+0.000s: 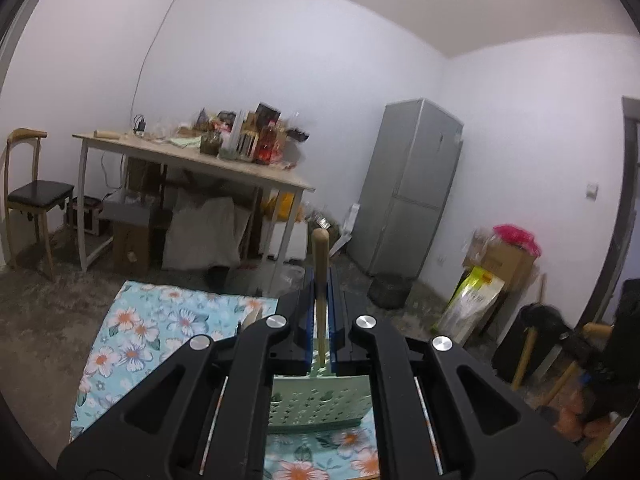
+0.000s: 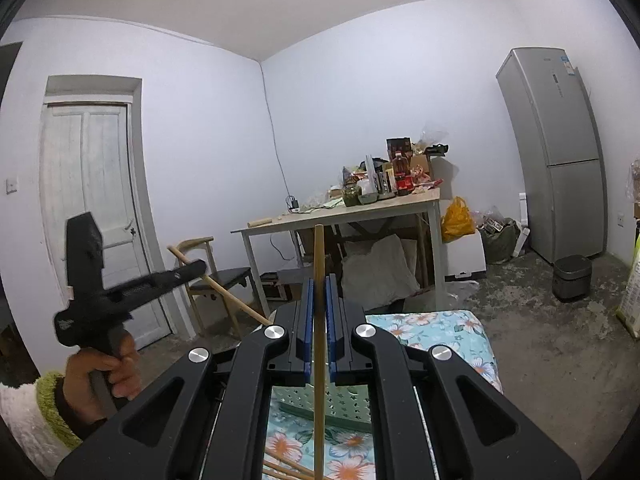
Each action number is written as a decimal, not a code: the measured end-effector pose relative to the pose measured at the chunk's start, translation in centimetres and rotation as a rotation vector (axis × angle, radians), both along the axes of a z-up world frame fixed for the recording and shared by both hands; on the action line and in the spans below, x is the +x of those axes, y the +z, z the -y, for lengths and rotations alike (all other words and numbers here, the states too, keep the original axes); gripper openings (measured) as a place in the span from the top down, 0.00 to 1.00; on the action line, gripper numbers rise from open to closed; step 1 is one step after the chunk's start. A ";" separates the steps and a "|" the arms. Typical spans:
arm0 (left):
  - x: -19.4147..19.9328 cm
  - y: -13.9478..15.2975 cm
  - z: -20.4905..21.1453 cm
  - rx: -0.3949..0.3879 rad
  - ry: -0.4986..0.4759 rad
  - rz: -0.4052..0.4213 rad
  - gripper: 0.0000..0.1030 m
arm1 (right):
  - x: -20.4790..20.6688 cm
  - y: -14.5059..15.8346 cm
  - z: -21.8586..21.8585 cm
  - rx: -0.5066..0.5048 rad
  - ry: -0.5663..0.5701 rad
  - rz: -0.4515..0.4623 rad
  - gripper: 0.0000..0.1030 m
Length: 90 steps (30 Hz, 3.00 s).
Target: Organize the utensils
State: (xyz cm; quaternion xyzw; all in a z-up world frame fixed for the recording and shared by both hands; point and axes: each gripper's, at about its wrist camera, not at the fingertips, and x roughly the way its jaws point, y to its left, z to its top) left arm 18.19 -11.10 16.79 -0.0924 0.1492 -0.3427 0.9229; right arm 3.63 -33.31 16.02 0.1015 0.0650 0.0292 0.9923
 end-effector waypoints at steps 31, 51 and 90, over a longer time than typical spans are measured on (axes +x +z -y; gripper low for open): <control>-3.5 -11.2 -6.6 0.106 0.069 -0.182 0.13 | 12.0 8.2 -2.1 0.001 0.107 0.129 0.94; -6.5 -16.7 -8.1 0.164 0.060 -0.289 0.12 | 17.7 0.8 -5.6 -0.253 0.013 -0.112 0.60; -2.8 -24.0 -10.1 -0.362 -0.039 -0.883 0.51 | -0.2 -18.3 -1.9 0.471 0.034 -0.569 0.44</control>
